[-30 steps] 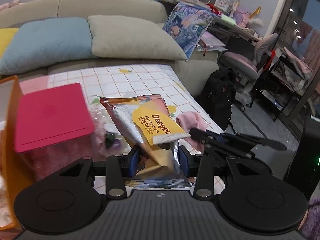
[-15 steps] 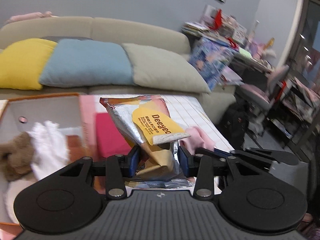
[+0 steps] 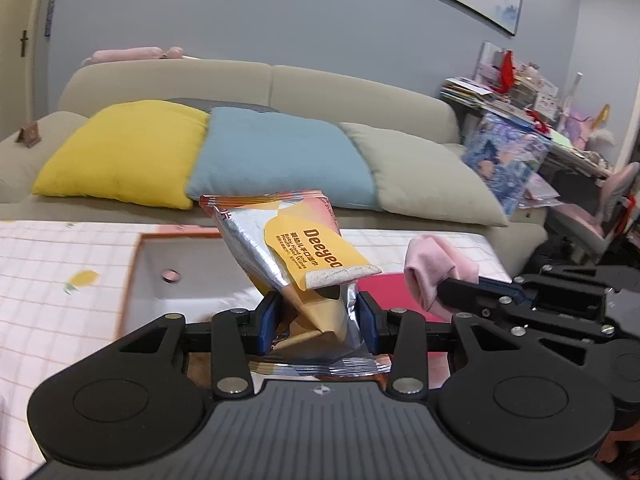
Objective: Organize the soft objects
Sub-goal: 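Carry snack bag and pink cloth into the orange box and open both tools, then move both open tools from the box back over the bed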
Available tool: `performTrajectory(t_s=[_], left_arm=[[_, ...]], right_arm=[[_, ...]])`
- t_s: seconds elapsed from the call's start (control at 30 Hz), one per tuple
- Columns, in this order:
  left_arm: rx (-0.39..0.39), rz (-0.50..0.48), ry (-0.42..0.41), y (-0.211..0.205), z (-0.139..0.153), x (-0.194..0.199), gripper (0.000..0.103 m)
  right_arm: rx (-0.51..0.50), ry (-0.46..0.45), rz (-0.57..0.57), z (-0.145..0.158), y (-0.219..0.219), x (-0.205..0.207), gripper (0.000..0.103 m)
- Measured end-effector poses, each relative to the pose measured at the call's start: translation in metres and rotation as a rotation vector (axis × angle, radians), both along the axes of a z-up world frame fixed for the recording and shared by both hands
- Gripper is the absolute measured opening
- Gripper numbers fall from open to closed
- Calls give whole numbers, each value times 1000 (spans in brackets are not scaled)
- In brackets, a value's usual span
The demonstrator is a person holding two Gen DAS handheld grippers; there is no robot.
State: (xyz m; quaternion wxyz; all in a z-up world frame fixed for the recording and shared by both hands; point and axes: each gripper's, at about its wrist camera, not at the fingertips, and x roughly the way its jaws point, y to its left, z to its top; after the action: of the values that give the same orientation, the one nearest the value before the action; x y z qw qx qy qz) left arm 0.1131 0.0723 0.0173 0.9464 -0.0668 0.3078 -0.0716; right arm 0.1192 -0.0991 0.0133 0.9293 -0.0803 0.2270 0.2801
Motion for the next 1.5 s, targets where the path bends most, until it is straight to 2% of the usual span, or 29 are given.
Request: performTrajectory(t_s=[0.13,0.3,0.6,0.77,0.87,1.0,1.13,1.23,1.3,1.5], left_arm=[[-4,14,24,22,-4,19,47],[37,26,70,41,-18,38,47],[66,40,174,54,-53,71,46],[25,55,257,59,-74,85,46],[61,43,264,57,-80,87,46],[53,29,296,57,-87,91,47],[57,27,297,57,-88,92,51],[73,24,266,57,-82,89,62],[94,18,255,57,-77,87,62],[73,7,224,58,-61,81,65]], right_arm=[[-33,9,61,5,33,21,0],[-113,64,112,-3,70,53,0],[-291,141,127,-40,121,107,0],[-367,222,117,-67,129,123,0],[-413,239,114,-78,133,127,0],[-453,274,129,-88,139,131,1],[-465,291,140,-95,140,133,6],[-452,286,145,-93,138,134,10],[-442,276,135,-90,135,134,16],[-381,277,124,-67,125,132,27]])
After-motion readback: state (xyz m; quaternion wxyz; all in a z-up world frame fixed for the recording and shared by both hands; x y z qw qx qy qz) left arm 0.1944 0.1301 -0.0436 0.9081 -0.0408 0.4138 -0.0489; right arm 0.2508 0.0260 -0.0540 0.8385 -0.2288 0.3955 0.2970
